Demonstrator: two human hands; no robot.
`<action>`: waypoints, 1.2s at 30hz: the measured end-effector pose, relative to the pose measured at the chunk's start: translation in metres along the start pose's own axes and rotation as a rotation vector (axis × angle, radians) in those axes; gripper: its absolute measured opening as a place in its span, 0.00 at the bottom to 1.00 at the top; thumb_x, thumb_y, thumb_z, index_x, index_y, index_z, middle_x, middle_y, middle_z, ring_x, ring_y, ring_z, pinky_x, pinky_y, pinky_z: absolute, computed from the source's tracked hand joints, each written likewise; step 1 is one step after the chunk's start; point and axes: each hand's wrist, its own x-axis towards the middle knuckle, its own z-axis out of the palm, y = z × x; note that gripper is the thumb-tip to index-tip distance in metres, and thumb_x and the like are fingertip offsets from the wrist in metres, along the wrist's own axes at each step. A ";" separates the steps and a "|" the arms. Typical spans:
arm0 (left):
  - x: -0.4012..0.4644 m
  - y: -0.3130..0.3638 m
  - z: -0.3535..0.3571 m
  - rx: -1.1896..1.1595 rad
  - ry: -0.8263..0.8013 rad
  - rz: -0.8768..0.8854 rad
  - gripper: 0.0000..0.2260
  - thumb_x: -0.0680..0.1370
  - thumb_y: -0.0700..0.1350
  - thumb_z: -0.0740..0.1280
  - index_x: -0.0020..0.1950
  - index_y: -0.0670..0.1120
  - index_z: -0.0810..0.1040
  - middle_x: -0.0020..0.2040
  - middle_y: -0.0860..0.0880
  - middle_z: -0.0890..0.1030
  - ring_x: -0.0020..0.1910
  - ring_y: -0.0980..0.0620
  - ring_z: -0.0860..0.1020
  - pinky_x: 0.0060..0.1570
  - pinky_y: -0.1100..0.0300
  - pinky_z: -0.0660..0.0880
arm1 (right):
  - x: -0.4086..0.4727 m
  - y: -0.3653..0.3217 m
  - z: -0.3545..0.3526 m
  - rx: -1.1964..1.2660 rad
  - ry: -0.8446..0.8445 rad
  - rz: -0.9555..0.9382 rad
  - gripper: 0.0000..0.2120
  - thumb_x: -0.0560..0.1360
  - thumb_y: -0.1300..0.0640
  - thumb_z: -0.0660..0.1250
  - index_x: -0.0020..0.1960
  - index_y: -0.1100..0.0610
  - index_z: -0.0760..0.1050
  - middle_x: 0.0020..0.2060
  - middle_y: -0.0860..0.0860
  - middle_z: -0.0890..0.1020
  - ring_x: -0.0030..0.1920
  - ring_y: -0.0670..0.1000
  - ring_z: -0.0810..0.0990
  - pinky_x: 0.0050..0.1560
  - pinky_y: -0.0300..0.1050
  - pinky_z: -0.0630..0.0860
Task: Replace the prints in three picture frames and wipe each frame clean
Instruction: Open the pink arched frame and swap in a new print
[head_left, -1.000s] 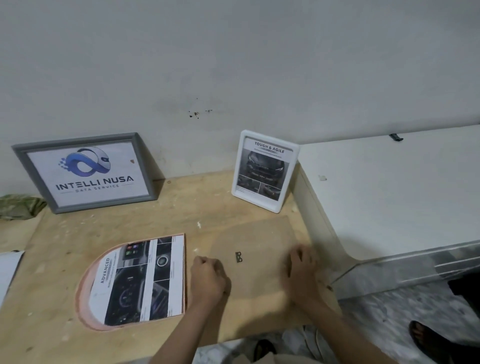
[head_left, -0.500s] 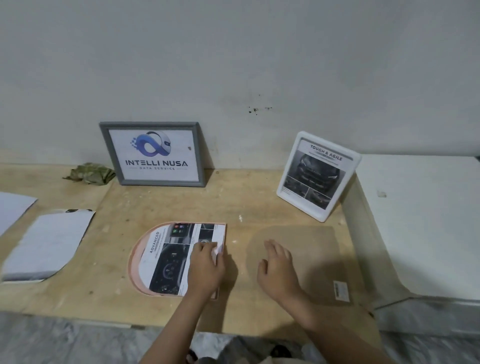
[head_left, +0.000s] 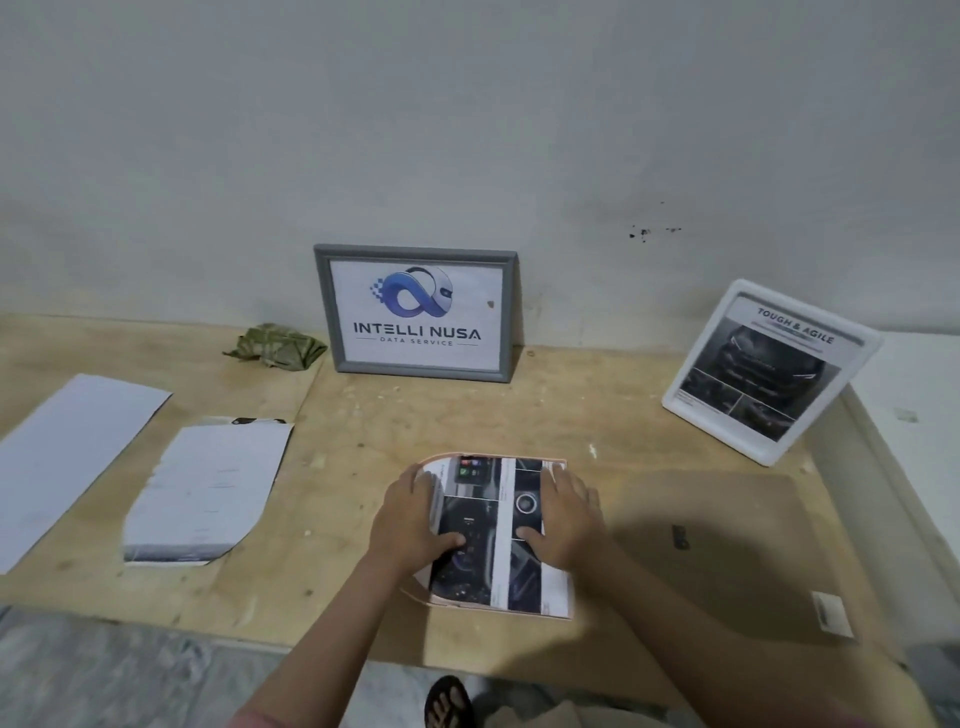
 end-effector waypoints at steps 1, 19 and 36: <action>0.003 -0.004 0.000 0.013 -0.022 0.027 0.42 0.64 0.60 0.75 0.71 0.47 0.61 0.75 0.47 0.58 0.72 0.44 0.60 0.67 0.51 0.66 | 0.001 -0.002 0.001 0.004 0.003 0.028 0.42 0.69 0.36 0.63 0.74 0.56 0.52 0.73 0.55 0.60 0.73 0.57 0.57 0.70 0.57 0.57; 0.016 -0.003 -0.002 0.180 -0.108 0.029 0.39 0.60 0.62 0.77 0.63 0.48 0.65 0.63 0.48 0.66 0.63 0.48 0.66 0.56 0.55 0.72 | -0.010 -0.018 -0.005 -0.095 0.109 0.045 0.32 0.67 0.40 0.70 0.65 0.56 0.67 0.59 0.51 0.74 0.60 0.53 0.72 0.59 0.52 0.66; 0.027 0.016 -0.016 0.196 -0.192 -0.277 0.39 0.60 0.56 0.80 0.64 0.44 0.67 0.60 0.44 0.66 0.60 0.45 0.68 0.54 0.55 0.72 | 0.004 -0.026 0.001 -0.077 0.136 0.091 0.37 0.58 0.41 0.76 0.60 0.58 0.70 0.54 0.56 0.74 0.48 0.55 0.73 0.45 0.46 0.70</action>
